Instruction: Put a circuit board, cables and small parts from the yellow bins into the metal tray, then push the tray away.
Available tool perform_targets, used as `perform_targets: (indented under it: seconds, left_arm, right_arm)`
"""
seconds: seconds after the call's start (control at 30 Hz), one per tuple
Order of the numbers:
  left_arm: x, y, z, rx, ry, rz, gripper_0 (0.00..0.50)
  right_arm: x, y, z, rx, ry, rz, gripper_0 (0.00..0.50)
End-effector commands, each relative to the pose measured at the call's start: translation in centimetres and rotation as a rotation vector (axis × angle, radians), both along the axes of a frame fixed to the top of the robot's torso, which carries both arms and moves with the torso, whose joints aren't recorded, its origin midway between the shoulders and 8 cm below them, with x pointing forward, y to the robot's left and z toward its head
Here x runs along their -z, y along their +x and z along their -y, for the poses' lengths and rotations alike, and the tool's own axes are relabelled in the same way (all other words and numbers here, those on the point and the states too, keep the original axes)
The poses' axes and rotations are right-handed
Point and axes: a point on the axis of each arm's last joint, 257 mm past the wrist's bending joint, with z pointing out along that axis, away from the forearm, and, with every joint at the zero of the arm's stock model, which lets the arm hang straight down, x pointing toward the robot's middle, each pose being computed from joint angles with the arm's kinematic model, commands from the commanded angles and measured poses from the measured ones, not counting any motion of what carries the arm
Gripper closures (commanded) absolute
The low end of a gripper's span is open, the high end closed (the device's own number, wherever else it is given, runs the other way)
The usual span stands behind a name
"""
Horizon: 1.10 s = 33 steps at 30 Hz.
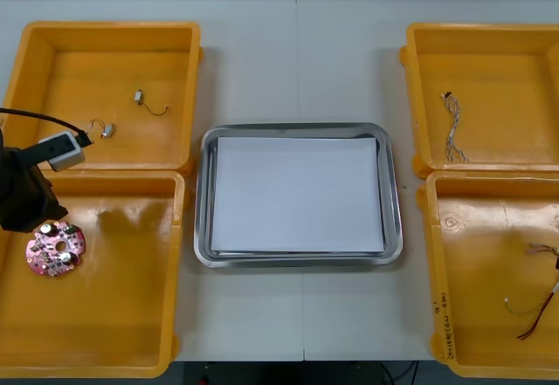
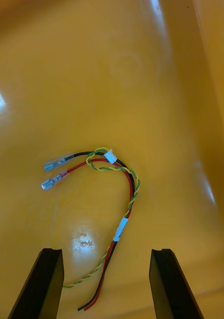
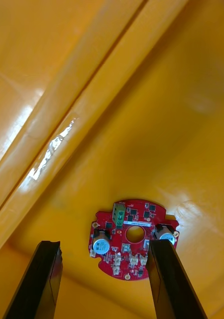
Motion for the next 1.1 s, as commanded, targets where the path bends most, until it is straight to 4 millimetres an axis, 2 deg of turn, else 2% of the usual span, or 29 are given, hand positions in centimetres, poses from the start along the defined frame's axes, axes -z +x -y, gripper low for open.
perform_targets:
  seconds: [0.03, 0.47, 0.7, 0.87, 1.1]
  left_arm:
    - [1.3, -0.7, -2.1, 0.025, 0.092, -0.011, 0.000]
    - [2.6, -1.3, -3.2, 0.049, 0.153, -0.030, 0.000]
    - [3.9, -0.6, -3.4, 0.057, 0.148, -0.012, 0.000]
    - [5.2, -0.2, -3.7, 0.063, 0.146, -0.008, 0.000]
    - [5.7, -0.3, -4.1, 0.070, 0.163, -0.015, 0.000]
  right_arm:
    - [0.6, -0.1, 1.1, 0.110, 0.048, 0.021, 0.000]
    - [3.0, -0.5, 1.8, 0.205, 0.109, -0.004, 0.000]
    - [5.0, -0.3, 0.8, 0.251, 0.145, -0.021, 0.000]
    - [5.0, 0.1, 0.3, 0.283, 0.165, -0.027, 0.000]
    - [5.4, 0.4, -1.1, 0.276, 0.182, -0.045, 0.000]
